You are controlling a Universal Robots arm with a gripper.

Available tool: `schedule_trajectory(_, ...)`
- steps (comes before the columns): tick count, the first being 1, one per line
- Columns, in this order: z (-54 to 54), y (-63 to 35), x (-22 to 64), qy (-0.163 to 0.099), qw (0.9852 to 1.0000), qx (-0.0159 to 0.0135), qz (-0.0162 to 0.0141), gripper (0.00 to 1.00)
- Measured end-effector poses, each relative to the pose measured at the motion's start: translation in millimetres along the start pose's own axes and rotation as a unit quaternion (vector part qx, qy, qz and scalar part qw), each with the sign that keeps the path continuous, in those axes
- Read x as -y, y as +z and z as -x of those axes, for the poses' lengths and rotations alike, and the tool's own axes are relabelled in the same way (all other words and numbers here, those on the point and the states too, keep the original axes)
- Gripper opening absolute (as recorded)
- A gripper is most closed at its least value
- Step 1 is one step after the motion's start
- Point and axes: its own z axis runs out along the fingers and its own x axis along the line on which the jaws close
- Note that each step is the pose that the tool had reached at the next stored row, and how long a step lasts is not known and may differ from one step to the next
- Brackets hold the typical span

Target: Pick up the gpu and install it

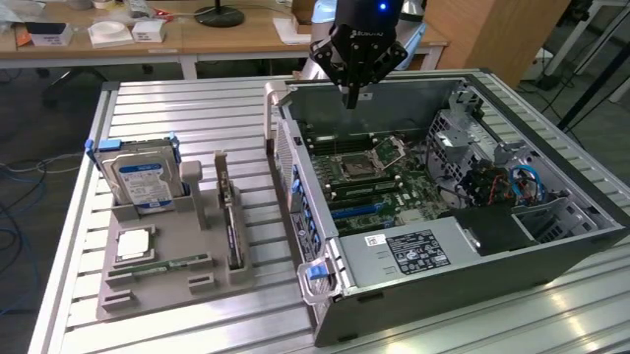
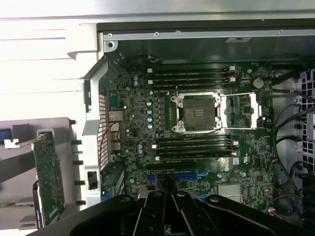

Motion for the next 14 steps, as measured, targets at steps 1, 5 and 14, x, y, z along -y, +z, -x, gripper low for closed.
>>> schedule_trajectory(1, 0.0, 0.1, 0.0, 0.0, 1.0, 0.0, 0.0, 0.11)
schedule_trajectory(5, -0.1, 0.2, 0.0, 0.0, 1.0, 0.0, 0.0, 0.11)
schedule_trajectory(14, -13.2, 0.1, 1.1, 0.0, 1.0, 0.0, 0.0, 0.11)
